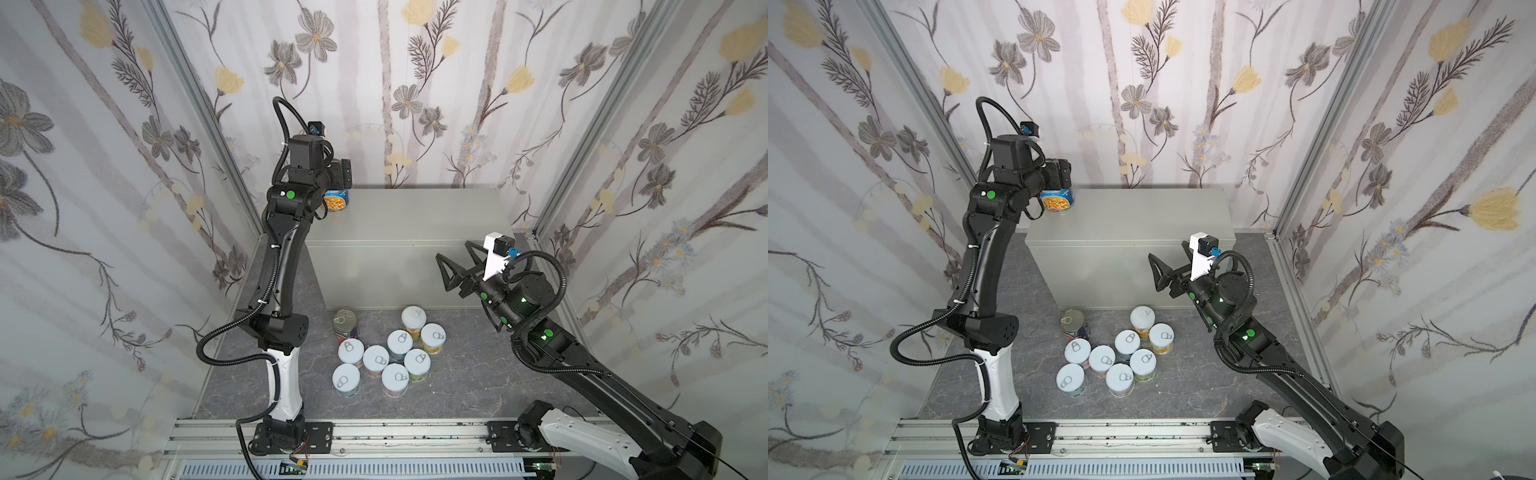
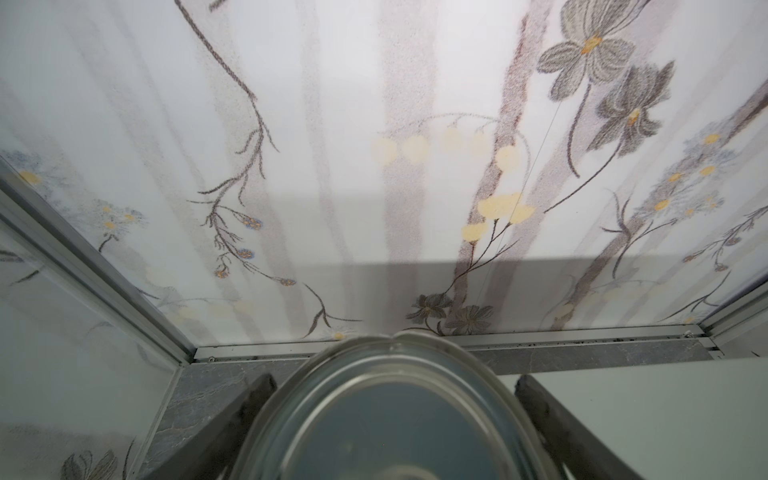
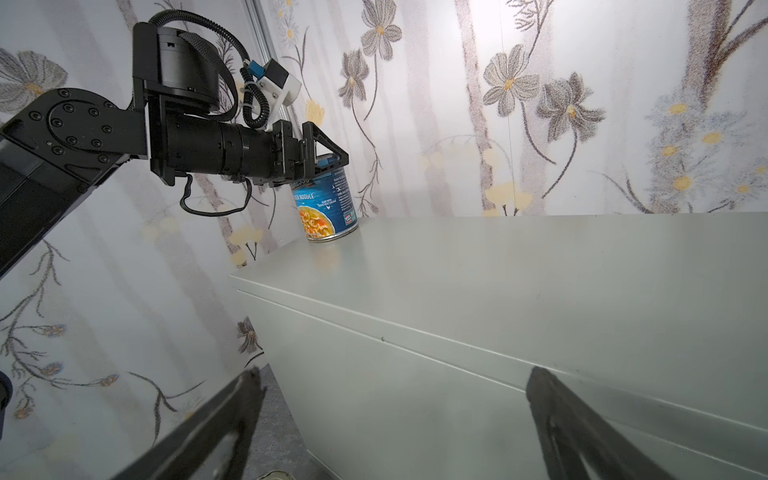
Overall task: Place and organize the canned foods onto the counter
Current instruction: 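Carry the blue can with the left gripper over the cabinet top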
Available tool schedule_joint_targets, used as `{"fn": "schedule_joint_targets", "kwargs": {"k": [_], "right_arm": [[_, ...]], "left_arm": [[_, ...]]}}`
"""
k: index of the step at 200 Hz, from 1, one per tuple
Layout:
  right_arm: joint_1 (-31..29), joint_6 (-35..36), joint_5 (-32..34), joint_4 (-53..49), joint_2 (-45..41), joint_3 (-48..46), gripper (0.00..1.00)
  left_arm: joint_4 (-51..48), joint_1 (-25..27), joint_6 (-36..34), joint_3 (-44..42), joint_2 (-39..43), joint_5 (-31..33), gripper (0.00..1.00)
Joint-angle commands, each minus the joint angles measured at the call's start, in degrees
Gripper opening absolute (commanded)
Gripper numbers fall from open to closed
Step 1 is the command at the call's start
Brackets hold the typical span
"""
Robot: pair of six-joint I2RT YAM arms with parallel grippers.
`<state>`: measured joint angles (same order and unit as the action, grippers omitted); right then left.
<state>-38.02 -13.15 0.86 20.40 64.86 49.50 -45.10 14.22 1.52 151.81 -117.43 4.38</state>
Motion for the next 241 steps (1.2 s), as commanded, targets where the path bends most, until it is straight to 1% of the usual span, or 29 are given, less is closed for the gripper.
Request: {"fn": "schedule_joint_targets", "kwargs": {"k": [1,72,118,209,241], "right_arm": [[-0.05,0.58,1.08,0.32,-0.14,-0.28,1.00],[-0.16,0.72,1.33,0.18,-0.73,-0.46,1.00],[-0.12,0.80,1.34,-0.01,-0.96,-0.54,1.00],[-0.12,1.02,1.62,-0.01,-0.51,-0.65,1.00],[-0.13,1.06,1.60,-0.23,-0.50,-0.69,1.00]], "left_arm": [[5.23,0.02,0.05,0.68,0.23,0.01,0.91],[5.64,0.29,0.17,0.68,0.09,-0.34,0.93],[5.78,0.45,0.51,0.66,-0.31,-1.04,0.92],[5.47,0.68,0.86,0.61,-0.42,-1.45,0.92],[5.88,0.73,0.92,0.63,-0.22,1.17,0.93]]}}
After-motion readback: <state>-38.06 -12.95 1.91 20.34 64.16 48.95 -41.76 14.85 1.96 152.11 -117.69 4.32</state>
